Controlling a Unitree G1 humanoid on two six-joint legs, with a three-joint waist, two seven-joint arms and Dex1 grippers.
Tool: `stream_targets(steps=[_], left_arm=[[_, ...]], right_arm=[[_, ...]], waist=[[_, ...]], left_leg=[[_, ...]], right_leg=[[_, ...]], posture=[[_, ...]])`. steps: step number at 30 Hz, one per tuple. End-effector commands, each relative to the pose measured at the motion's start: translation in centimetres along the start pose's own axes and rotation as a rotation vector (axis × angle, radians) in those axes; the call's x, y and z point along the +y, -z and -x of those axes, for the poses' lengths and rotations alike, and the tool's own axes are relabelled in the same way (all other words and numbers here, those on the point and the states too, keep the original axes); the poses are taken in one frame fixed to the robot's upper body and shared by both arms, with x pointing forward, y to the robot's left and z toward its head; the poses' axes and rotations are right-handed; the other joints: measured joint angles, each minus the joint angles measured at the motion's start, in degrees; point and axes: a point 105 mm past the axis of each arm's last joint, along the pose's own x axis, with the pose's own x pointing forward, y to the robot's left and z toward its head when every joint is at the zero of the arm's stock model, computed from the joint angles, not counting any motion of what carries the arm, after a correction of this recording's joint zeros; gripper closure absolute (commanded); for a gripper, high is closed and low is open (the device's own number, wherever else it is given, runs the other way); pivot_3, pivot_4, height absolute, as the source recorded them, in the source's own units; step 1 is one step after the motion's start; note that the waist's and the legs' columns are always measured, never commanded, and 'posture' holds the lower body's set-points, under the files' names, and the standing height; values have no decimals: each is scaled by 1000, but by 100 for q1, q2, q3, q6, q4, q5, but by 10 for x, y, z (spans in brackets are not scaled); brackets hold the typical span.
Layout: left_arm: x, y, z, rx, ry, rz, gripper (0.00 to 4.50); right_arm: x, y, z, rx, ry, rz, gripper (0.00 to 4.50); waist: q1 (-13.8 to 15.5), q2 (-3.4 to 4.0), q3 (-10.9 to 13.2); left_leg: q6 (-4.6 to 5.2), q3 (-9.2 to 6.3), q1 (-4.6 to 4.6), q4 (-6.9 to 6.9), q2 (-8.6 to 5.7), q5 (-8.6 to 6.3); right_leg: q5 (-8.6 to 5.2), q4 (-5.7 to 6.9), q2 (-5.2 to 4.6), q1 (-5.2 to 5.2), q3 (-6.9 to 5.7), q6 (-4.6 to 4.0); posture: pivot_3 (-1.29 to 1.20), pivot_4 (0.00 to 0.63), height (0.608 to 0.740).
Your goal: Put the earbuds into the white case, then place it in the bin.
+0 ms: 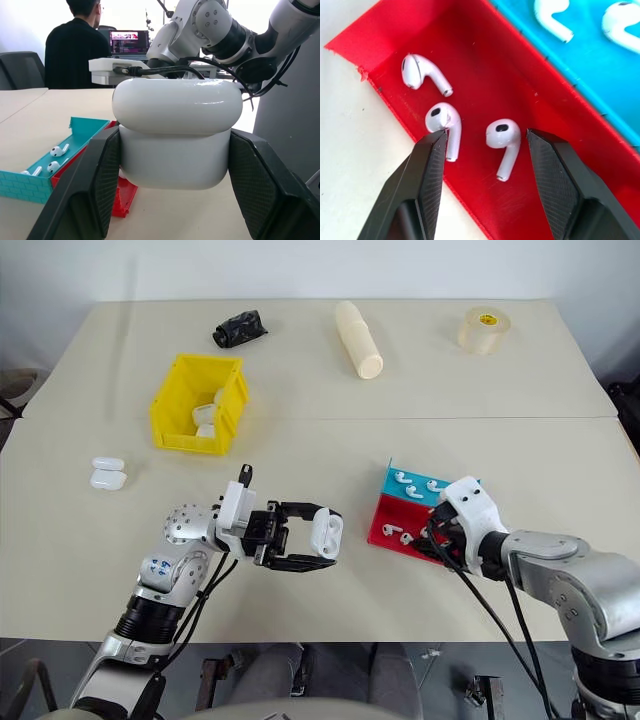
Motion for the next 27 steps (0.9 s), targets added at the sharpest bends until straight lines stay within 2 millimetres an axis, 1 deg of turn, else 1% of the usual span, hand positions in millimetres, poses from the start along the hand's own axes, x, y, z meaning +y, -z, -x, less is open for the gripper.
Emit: stream_targets(steps=[1,14,17,19,27], left_arm=[[-2,-12,-3,-27,17,-43,1702],[-2,-13,-3,-30,23,-46,1702],[-2,-13,-3,-32,25,-45,1702],[-2,-13,-3,-34,26,-44,1702],[-2,-14,-3,-37,27,-42,1702]], right_arm=[[-3,-10,7,-44,33,36,1886],[-1,-6,0,-36,47,63,1886],[2,-5,-2,-35,42,67,2457],[4,-3,-3,-29,35,71,3072],[4,1,-3,-19,42,84,3072]], waist=[[0,0,0],[-1,0,0],[-2,0,0],[-2,0,0],[-2,0,0]], left_leg=[[0,0,0,0,0,0],[0,0,0,0,0,0],[0,0,0,0,0,0],[0,0,0,0,0,0],[0,0,0,0,0,0]], right_leg=[[0,0,0,0,0,0],[0,0,0,0,0,0],[0,0,0,0,0,0],[0,0,0,0,0,0],[0,0,0,0,1,0]], posture=[[0,150,740],[0,150,740],[0,150,740],[0,150,740],[0,150,740]])
